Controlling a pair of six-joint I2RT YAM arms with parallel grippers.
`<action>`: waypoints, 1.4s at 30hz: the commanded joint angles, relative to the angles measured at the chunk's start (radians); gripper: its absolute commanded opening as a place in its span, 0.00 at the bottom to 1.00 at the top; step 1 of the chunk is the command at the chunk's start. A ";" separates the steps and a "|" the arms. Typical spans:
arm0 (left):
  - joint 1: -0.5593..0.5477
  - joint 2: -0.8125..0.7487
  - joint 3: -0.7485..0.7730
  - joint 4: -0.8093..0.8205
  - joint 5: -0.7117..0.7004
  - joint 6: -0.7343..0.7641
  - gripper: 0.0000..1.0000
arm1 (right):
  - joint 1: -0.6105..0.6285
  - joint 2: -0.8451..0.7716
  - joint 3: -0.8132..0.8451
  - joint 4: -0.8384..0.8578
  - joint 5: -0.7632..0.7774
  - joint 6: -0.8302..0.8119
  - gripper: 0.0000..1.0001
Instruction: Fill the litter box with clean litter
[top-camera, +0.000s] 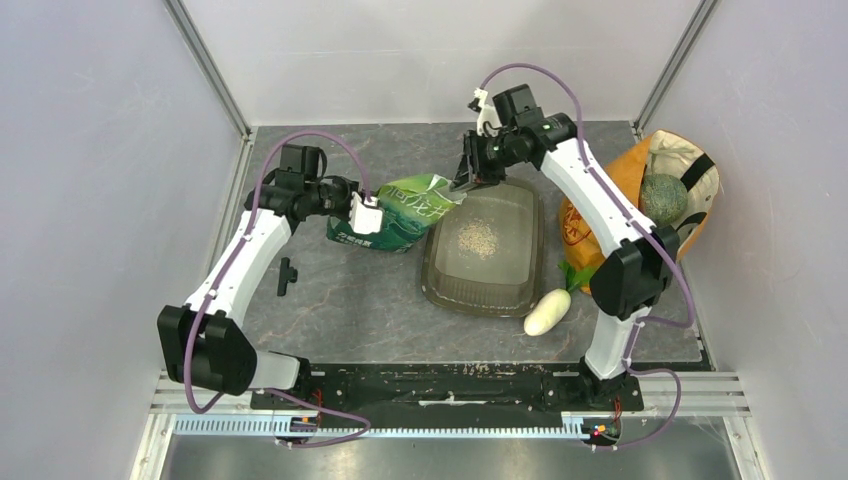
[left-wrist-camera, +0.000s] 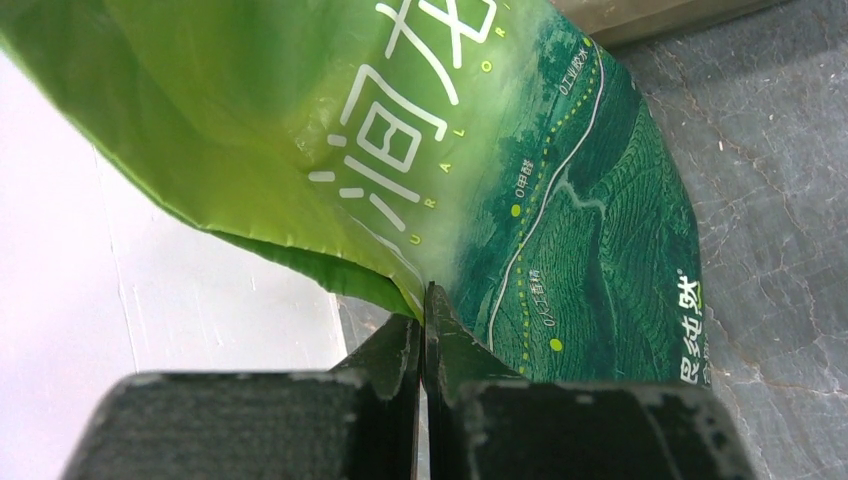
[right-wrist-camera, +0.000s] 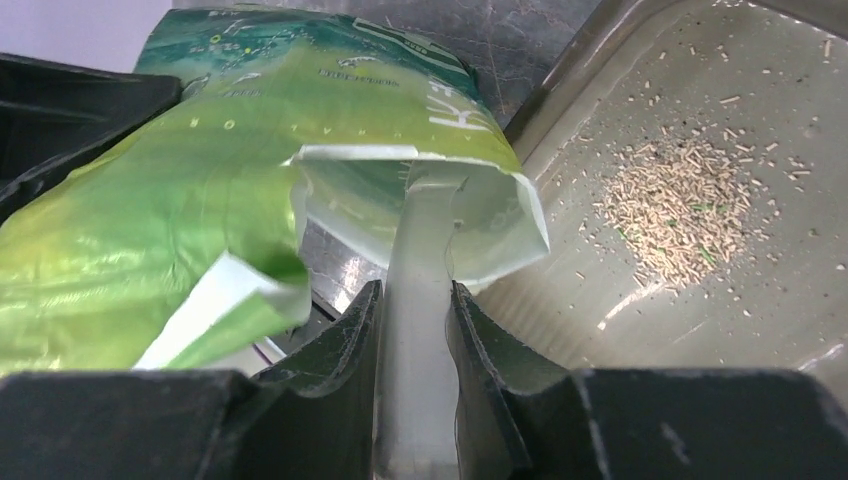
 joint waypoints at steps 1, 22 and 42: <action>-0.010 -0.057 0.002 0.112 0.047 0.093 0.02 | 0.023 0.065 0.080 0.018 0.095 0.043 0.00; -0.045 -0.044 -0.013 0.113 0.050 0.123 0.02 | 0.047 0.222 -0.091 0.184 -0.152 0.188 0.00; -0.054 -0.029 -0.031 0.161 0.016 0.104 0.02 | 0.005 0.083 -0.437 1.238 -0.579 0.792 0.00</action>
